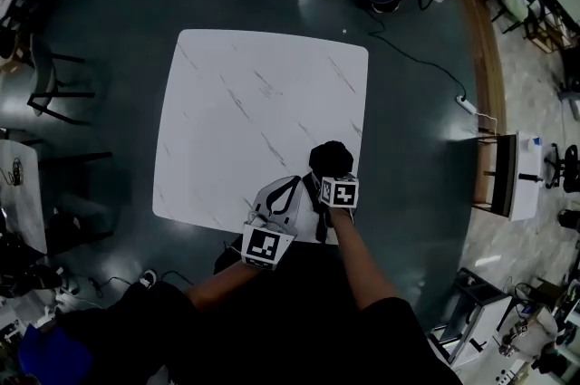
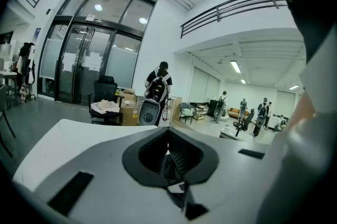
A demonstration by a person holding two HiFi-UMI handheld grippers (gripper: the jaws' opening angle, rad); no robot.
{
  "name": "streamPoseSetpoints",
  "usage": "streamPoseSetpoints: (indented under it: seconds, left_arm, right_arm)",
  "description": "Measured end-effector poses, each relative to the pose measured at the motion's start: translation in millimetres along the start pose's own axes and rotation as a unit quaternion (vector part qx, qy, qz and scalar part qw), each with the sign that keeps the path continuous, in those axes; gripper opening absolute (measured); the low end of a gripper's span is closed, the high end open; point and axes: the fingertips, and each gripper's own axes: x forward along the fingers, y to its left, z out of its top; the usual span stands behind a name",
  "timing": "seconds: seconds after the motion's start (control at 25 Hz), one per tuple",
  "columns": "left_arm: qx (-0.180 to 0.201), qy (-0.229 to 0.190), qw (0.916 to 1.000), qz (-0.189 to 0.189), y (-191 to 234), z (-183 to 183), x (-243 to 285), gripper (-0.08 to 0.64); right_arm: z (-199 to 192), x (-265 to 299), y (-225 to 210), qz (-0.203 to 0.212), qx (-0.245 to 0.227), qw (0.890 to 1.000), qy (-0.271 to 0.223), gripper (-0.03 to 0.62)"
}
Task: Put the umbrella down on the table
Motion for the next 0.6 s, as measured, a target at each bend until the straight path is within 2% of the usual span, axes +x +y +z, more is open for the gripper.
streamPoseSetpoints:
  seconds: [0.2,0.44,0.6]
  left_arm:
    - [0.005,0.030,0.9994,0.018,4,-10,10,0.006]
    - [0.020,0.031,0.9993,0.007,-13,-8,13,0.006]
    - [0.026,0.033,0.9989,0.019,-5,-7,8,0.006]
  right_arm:
    - [0,17,-3,0.018,0.019,0.999,0.032,0.339]
    - [-4,20,-3,-0.002,0.008,0.999,0.036,0.344]
    - [-4,18,1,0.004,0.008,0.999,0.039,0.349]
